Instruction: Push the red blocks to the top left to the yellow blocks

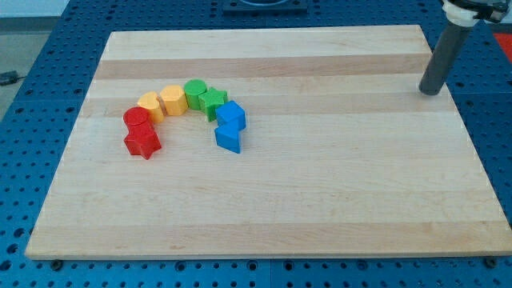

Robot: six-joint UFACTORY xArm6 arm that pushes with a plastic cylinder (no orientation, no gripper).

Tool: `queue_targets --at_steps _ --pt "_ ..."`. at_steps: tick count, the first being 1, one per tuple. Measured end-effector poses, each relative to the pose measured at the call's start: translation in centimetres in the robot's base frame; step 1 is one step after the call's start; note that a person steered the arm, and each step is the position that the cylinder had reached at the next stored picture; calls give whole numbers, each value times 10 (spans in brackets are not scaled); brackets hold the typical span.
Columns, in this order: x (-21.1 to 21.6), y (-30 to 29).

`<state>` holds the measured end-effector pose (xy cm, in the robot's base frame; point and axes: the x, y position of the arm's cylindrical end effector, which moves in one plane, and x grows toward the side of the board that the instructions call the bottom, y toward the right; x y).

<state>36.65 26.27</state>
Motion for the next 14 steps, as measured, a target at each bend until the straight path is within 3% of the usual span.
queue_targets --at_steps 2,3,4,5,6,8,14 --pt "114 -39" --pt "172 -98" --pt "185 -180" --pt "184 -281" --pt "154 -357" --pt "103 -449" --pt "57 -524"
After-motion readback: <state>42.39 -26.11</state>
